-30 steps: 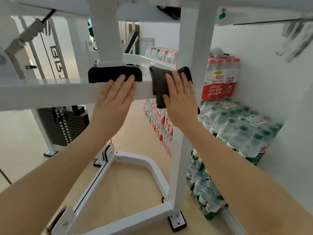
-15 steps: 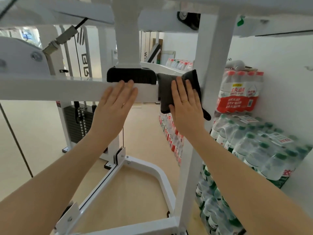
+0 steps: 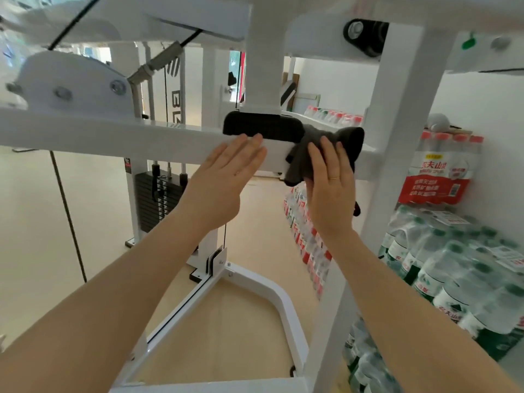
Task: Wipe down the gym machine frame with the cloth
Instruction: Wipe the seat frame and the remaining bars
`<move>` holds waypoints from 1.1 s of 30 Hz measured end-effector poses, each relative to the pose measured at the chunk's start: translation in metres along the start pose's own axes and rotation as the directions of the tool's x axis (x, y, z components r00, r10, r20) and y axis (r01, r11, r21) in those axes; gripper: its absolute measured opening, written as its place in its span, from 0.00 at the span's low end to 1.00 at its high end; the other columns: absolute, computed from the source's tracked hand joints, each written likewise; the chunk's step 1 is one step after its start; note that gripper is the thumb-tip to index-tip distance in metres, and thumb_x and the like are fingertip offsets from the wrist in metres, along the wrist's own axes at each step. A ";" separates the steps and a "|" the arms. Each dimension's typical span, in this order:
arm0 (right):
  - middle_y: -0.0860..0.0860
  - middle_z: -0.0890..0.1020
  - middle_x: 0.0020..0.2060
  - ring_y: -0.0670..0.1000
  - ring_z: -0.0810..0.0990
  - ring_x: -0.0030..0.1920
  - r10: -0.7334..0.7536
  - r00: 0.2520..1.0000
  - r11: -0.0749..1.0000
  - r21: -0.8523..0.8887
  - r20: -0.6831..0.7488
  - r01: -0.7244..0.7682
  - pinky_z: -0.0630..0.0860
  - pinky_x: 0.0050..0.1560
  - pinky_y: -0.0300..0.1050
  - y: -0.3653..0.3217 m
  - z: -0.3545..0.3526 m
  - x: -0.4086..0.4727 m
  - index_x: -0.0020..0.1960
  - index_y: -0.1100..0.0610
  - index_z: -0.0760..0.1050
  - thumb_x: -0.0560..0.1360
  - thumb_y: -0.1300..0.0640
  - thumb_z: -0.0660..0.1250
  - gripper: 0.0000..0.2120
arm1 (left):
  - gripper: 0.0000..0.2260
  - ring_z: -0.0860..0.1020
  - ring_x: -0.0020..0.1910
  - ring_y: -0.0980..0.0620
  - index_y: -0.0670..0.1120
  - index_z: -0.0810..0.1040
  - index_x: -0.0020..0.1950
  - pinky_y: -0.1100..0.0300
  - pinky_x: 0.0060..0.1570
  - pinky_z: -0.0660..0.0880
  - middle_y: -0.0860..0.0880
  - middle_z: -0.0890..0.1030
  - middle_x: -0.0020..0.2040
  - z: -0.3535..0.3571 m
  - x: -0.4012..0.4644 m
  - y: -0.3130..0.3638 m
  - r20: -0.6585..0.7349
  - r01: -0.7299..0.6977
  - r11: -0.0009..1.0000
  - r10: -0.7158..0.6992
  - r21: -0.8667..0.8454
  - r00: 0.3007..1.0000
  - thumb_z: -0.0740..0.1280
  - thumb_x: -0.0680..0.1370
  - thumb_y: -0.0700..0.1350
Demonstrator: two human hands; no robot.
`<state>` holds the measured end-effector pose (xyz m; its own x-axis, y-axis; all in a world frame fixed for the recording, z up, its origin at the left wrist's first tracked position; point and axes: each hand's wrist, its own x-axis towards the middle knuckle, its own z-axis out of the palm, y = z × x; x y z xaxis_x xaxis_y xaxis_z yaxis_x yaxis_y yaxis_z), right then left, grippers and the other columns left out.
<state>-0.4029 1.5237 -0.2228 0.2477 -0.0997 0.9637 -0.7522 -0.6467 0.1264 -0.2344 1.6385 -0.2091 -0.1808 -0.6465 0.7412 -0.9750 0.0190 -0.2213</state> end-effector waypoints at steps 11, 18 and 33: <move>0.63 0.79 0.56 0.69 0.73 0.60 0.116 0.988 0.971 0.220 -0.099 -0.092 0.69 0.62 0.58 -0.143 0.018 0.023 0.51 0.63 0.80 0.70 0.62 0.68 0.11 | 0.38 0.50 0.73 0.45 0.41 0.47 0.73 0.45 0.71 0.52 0.43 0.48 0.74 -0.026 -0.076 -0.113 0.007 0.095 0.995 -0.095 0.006 0.995 0.66 0.70 0.34; 0.53 0.77 0.61 0.60 0.75 0.61 -0.031 0.989 0.999 -0.023 0.147 0.035 0.70 0.57 0.54 -0.195 0.018 0.057 0.64 0.52 0.75 0.73 0.49 0.64 0.21 | 0.36 0.39 0.73 0.49 0.43 0.38 0.71 0.49 0.74 0.45 0.46 0.40 0.74 -0.031 -0.079 -0.136 0.082 -0.055 0.996 0.060 -0.063 0.995 0.59 0.73 0.34; 0.56 0.66 0.71 0.59 0.61 0.72 -0.079 0.947 0.997 0.009 0.313 0.080 0.49 0.73 0.54 -0.239 0.021 0.058 0.72 0.54 0.64 0.75 0.53 0.63 0.26 | 0.29 0.58 0.72 0.38 0.35 0.59 0.72 0.46 0.71 0.52 0.36 0.61 0.72 -0.065 -0.086 -0.157 0.008 0.072 0.997 -0.072 -0.005 0.997 0.64 0.73 0.33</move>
<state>-0.1964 1.6567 -0.2016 0.4846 -0.2799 0.8287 -0.7243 -0.6596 0.2008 -0.0738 1.7404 -0.1969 -0.1089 -0.6526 0.7498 -0.9862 -0.0236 -0.1638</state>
